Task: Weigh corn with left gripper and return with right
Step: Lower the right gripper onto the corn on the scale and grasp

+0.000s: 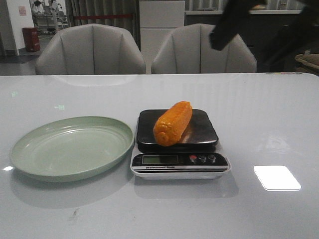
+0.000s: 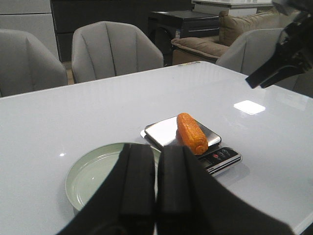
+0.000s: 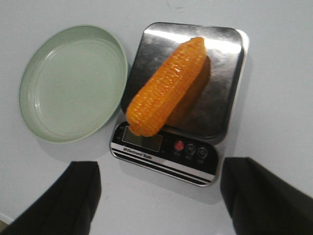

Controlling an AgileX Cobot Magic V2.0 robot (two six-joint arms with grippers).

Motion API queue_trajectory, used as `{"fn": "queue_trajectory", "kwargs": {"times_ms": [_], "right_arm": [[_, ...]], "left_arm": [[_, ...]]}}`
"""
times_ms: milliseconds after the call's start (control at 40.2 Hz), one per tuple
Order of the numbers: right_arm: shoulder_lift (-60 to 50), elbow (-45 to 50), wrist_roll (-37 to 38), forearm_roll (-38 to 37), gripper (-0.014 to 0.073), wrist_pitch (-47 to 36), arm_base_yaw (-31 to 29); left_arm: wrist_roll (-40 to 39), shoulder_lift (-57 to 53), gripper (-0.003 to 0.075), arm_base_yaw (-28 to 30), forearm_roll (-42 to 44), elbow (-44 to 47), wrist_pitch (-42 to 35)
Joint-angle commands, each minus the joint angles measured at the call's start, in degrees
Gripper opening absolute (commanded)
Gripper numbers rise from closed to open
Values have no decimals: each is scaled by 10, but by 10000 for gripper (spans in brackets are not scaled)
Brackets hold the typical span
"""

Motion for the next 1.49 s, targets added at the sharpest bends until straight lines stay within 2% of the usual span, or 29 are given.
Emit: {"fn": "queue_trajectory", "kwargs": {"times_ms": [0,149,299,473,647,996,1071,1295,1370,1469], "right_arm": [[49,-82,29,-13,606,4,22],[139,-183,119,-95,606,55,59],[211,-278,257,-201,606,108,89],[282,-343,348,-220,606,160,101],[320,-354,402,-221,606,194,101],[375,-354,423,-218,596,177,101],[382,-354,423,-218,545,181,101],[386,-363,420,-217,307,164,104],[386,-382,416,-217,268,171,109],[386,-409,405,-217,261,166,125]], "left_arm": [[-2,5,114,-1,2,-14,-44],[-2,5,114,-1,2,-14,-44],[-2,5,114,-1,2,-14,-44],[-2,5,114,-1,2,-14,-44],[-2,5,114,-1,2,-14,-44],[-2,5,114,-1,2,-14,-44],[-2,5,114,-1,2,-14,-44],[-2,5,114,-1,2,-14,-44],[-2,5,114,-1,2,-14,-44],[-2,5,114,-1,2,-14,-44]]}}
